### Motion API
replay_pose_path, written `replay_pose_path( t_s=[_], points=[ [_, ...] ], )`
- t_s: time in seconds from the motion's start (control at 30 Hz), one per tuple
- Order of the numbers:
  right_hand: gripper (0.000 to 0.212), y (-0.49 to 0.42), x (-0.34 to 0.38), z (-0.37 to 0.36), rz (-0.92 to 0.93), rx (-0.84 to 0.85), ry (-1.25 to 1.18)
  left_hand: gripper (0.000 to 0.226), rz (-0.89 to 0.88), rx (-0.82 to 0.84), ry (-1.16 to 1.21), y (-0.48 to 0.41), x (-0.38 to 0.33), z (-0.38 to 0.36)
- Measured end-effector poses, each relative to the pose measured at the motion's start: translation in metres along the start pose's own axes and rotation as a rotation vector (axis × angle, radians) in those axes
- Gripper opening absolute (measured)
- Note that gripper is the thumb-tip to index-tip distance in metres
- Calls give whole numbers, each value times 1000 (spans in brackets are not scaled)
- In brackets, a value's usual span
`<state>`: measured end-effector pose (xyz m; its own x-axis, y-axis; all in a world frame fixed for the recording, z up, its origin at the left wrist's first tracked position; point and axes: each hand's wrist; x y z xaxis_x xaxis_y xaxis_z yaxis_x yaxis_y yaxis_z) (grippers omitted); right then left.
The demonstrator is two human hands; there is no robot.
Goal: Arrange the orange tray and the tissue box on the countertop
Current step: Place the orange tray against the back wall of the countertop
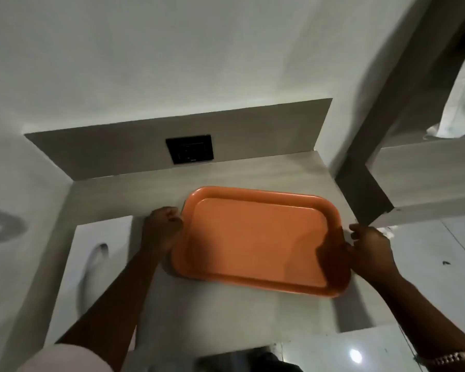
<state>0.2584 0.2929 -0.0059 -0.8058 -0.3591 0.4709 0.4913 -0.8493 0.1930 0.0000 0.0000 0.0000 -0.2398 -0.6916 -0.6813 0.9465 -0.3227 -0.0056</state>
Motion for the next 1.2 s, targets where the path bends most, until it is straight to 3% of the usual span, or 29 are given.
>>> replay_pose_path(
  t_s=[0.2, 0.37, 0.73, 0.97, 1.1, 1.2],
  points=[
    [6, 6, -9, -11, 72, 14, -46, 25, 73, -16, 128, -1, 15, -14],
    [9, -11, 3, -5, 108, 9, -81, 37, 99, -37, 154, 1, 17, -9],
    [11, -65, 50, -8, 197, 66, 14, 24, 185, -137, 174, -7, 12, -3],
    [11, -72, 54, -16, 210, 61, 3, 9, 133, -122, 74, -7, 12, -2],
    [9, -73, 51, -20, 187, 63, -1, 20, 110, -110, 84, -4, 10, 0],
    [21, -70, 52, -20, 174, 40, -24, 27, 20, -117, -2, 1, 3, 3]
  ],
)
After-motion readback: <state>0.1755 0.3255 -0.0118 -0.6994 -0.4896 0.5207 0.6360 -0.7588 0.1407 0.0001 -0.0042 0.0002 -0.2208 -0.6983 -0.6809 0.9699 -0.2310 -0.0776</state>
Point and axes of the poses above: each hand's wrist, its own y-axis away from the middle knuckle, its own z-axis out of the back of the hand, x = y × z, and after that the axes turned 10 degrees about -z, right-handed
